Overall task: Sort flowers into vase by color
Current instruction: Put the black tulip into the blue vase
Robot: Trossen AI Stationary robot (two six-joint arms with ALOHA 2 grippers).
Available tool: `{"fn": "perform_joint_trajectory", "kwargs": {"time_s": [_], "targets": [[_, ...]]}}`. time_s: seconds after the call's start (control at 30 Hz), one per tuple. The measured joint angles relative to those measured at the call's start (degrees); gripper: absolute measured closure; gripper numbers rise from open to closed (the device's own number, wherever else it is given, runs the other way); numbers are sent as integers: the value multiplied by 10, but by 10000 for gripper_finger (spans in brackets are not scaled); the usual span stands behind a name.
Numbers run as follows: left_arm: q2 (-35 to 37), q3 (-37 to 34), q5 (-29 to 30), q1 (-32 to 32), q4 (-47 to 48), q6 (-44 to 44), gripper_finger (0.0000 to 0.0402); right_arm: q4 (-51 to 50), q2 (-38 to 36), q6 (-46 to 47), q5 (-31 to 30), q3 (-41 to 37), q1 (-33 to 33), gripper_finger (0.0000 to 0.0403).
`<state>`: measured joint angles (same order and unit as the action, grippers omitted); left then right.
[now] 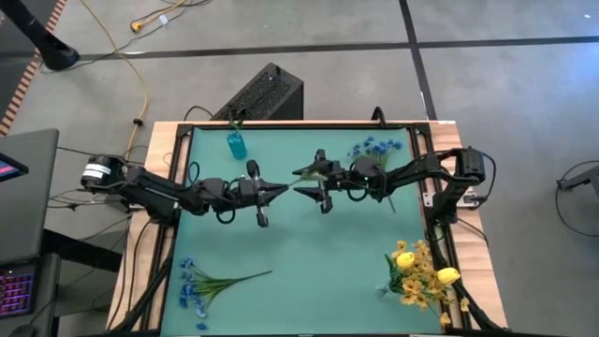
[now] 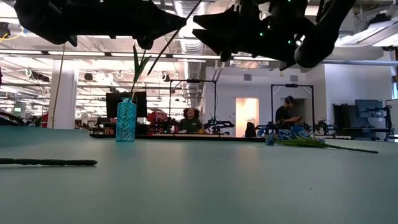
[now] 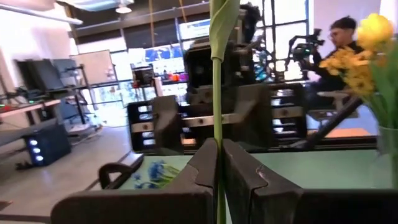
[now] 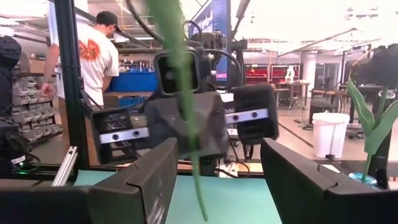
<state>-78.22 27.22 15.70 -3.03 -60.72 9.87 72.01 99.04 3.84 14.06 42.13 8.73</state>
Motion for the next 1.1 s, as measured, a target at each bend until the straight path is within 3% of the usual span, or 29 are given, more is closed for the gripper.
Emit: {"fn": "perform_joint_trajectory", "kwargs": {"time_s": [0.2, 0.4, 0.8, 1.1], "targets": [[0, 0, -10, 28, -25, -25, 401, -10, 17, -7, -3, 1, -1, 147], [0, 0, -64, 44, -63, -51, 401, 5, 91, 8, -4, 52, -15, 147], [0, 0, -63, 44, -58, -64, 401, 10, 103, 6, -2, 77, -10, 147], [-6, 0, -28, 44, -58, -75, 401, 2, 103, 0, -3, 101, -19, 148]]}}
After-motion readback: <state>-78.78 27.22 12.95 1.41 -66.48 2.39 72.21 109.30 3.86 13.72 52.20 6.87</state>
